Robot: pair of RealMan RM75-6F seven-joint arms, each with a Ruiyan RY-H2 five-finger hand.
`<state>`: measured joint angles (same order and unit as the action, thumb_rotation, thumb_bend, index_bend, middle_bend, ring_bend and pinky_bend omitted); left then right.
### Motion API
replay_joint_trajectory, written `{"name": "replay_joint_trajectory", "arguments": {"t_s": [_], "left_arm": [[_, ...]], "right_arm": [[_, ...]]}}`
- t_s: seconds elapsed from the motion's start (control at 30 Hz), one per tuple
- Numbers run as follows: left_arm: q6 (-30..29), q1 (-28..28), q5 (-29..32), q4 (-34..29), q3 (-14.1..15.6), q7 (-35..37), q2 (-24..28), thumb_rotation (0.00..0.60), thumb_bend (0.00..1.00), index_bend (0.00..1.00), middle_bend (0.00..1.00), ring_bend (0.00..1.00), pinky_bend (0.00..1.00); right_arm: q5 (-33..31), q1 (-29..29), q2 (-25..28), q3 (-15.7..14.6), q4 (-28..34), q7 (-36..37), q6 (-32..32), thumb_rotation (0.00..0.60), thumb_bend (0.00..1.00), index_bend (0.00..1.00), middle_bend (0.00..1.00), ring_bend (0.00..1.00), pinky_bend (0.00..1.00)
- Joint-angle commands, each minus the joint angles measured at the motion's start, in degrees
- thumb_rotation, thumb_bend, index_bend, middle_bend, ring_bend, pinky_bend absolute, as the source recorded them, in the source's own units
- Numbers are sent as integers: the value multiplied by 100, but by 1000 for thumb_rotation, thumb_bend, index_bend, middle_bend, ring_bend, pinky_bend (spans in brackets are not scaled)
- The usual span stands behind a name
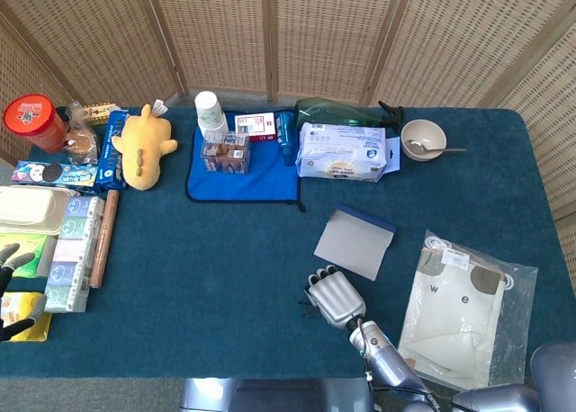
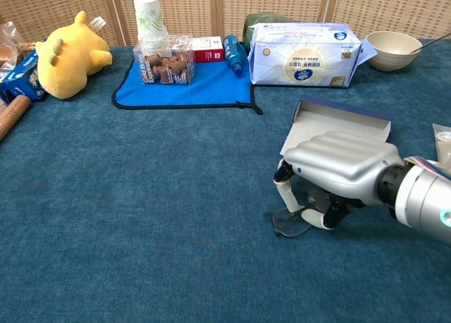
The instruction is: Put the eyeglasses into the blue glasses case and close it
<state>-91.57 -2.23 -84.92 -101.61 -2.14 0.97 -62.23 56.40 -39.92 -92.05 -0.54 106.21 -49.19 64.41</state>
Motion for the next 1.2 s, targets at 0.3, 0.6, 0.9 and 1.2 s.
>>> {"name": "replay_joint_trajectory", "arguments": {"t_s": [0.3,0.6,0.9,1.2], "left_arm": [[-57,-31,-43,-35,3,-31,29,600,295,211,122,0,0],[-106,-38,-128,-115,5,-82,57,600,295,211,119,0,0],[-103,-29,-173,-172,10,-126,67,600,296,211,119,0,0],[-115,-43,-161,-189,8,-132,87,600,295,211,119,0,0]], "right_arm": [[317,110,70,29,-22,301,130,600,431,661,465,386,349],[481,155,331,305,191,486,351,600,430,659,465,386,350],[65,115,334,687,-60,670,337,600,428,648,461,386,354],[-608,-8,221,901,-539,610,201,600,422,639,455,386,354]]}}
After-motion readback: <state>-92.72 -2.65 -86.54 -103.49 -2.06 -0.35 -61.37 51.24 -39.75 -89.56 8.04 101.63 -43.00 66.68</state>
